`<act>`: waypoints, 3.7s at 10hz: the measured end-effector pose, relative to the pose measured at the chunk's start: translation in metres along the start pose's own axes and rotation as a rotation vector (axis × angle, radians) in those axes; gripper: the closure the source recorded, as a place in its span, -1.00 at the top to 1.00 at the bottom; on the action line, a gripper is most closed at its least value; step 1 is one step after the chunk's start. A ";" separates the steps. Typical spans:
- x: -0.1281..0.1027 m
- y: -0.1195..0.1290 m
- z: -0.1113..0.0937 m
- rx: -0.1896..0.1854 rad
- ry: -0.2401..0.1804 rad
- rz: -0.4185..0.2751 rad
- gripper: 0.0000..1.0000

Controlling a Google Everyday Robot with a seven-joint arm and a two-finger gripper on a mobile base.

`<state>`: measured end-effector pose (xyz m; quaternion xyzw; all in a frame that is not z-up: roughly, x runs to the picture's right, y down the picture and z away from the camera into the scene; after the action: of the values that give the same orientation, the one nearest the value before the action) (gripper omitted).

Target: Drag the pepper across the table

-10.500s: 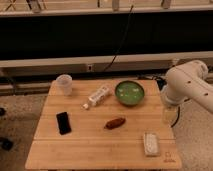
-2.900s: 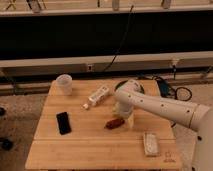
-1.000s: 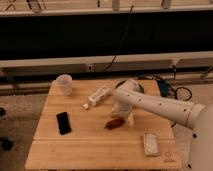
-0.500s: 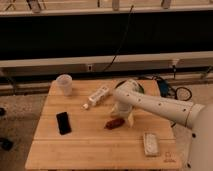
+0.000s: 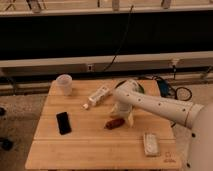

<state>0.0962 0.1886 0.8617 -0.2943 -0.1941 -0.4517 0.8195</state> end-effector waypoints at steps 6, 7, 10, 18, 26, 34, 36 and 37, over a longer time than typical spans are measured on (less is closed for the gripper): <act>0.000 -0.001 0.001 0.004 -0.004 -0.024 0.60; 0.000 -0.001 0.001 0.004 -0.005 -0.027 0.59; 0.000 -0.001 0.002 0.007 -0.007 -0.036 0.17; 0.000 -0.004 -0.002 0.013 -0.009 -0.043 -1.00; 0.029 0.010 -0.017 0.005 0.026 -0.049 -1.00; 0.044 0.013 -0.029 -0.020 0.075 -0.098 -1.00; 0.043 0.009 -0.031 -0.024 0.081 -0.117 -1.00; 0.044 0.006 -0.032 -0.026 0.087 -0.124 -1.00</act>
<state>0.1260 0.1424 0.8611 -0.2723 -0.1706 -0.5165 0.7937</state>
